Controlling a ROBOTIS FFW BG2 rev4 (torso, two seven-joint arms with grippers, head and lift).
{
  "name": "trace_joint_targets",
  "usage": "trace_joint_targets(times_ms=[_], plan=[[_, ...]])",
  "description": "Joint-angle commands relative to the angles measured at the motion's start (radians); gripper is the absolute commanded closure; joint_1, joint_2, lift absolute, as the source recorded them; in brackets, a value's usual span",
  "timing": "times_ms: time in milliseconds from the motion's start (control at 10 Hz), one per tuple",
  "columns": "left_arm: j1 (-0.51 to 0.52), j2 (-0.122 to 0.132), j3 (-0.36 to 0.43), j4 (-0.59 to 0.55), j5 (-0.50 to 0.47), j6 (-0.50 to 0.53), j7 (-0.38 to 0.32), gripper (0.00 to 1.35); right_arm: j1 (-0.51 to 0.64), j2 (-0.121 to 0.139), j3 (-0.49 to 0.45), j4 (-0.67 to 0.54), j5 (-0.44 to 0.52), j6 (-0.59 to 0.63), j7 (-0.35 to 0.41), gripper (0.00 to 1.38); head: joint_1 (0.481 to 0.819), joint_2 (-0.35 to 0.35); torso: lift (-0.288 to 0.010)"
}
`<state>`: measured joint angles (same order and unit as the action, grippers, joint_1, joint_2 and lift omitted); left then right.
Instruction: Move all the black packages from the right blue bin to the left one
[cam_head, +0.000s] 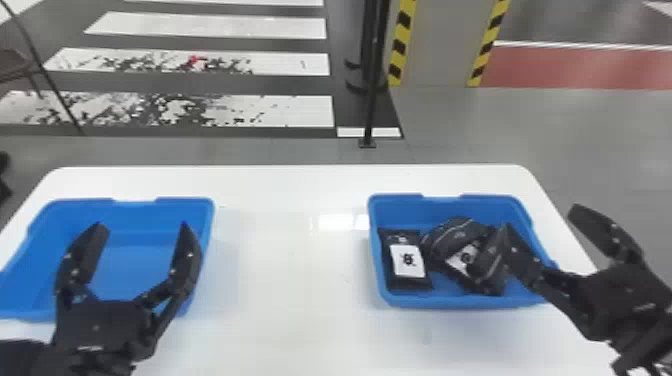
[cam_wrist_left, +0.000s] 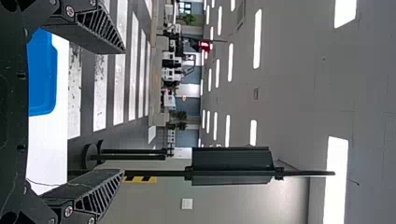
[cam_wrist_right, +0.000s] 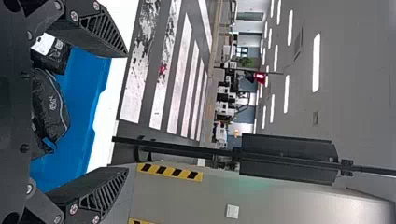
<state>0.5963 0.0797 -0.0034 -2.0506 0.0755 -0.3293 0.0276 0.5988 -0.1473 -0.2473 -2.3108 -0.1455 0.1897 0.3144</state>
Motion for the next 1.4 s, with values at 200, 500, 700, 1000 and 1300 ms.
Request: trace_joint_targets(times_ms=[200, 500, 700, 1000, 1300], plan=[[0.0, 0.0, -0.001, 0.0, 0.014, 0.008, -0.002, 0.15, 0.0, 0.0, 0.0, -0.002, 0.004, 0.007, -0.001, 0.17, 0.695, -0.051, -0.154], [-0.002, 0.003, -0.009, 0.0, 0.026, 0.015, -0.002, 0.15, 0.0, 0.002, 0.0, -0.002, 0.0, 0.012, 0.0, 0.17, 0.695, -0.052, -0.154], [-0.002, 0.003, -0.009, 0.0, 0.03, 0.018, -0.003, 0.15, -0.01, 0.0, 0.002, 0.0, 0.0, 0.048, 0.0, 0.17, 0.695, -0.054, -0.154], [-0.005, 0.005, -0.009, 0.0, 0.03, 0.018, -0.005, 0.15, -0.157, -0.038, 0.108, 0.047, -0.012, 0.301, 0.0, 0.17, 0.695, -0.037, -0.154], [-0.005, 0.005, -0.009, 0.005, 0.032, 0.018, -0.006, 0.15, -0.287, -0.049, 0.164, 0.125, -0.006, 0.512, -0.001, 0.17, 0.695, 0.005, -0.154]])
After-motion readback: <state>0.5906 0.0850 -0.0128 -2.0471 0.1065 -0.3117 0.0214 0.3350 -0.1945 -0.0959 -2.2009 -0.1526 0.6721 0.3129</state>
